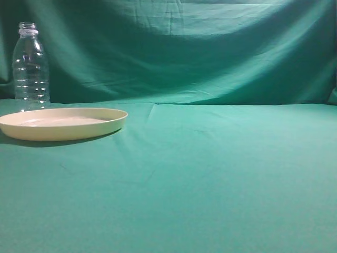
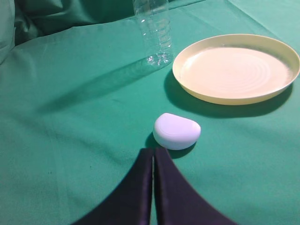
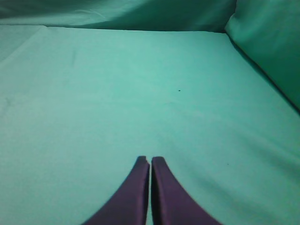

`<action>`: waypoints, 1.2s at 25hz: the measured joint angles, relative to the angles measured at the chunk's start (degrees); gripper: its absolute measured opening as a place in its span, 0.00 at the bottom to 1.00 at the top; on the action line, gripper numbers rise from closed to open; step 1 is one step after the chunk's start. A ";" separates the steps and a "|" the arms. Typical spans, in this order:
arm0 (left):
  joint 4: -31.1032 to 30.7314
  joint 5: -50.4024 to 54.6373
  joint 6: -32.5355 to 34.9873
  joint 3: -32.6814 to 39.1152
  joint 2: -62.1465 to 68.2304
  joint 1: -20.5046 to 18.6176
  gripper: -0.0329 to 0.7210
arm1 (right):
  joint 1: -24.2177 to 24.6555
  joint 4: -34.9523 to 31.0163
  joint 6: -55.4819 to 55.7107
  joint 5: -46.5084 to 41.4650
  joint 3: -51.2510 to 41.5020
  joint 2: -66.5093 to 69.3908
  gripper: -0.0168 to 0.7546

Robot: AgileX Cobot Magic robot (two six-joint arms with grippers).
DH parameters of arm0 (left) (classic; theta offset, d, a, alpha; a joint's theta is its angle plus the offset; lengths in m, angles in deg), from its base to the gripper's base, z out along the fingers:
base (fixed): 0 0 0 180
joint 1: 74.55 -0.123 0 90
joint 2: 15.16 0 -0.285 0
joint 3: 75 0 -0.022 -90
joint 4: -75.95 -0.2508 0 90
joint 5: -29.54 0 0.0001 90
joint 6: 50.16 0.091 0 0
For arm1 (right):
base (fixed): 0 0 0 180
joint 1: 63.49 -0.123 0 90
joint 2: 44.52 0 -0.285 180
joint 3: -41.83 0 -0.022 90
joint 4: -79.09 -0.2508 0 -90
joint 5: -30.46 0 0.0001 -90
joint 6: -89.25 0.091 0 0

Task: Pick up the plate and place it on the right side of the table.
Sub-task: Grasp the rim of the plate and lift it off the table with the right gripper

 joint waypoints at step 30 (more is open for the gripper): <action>0.00 0.00 0.00 0.00 0.00 0.00 0.04 | 0.00 -6.93 7.78 21.67 5.31 0.54 0.02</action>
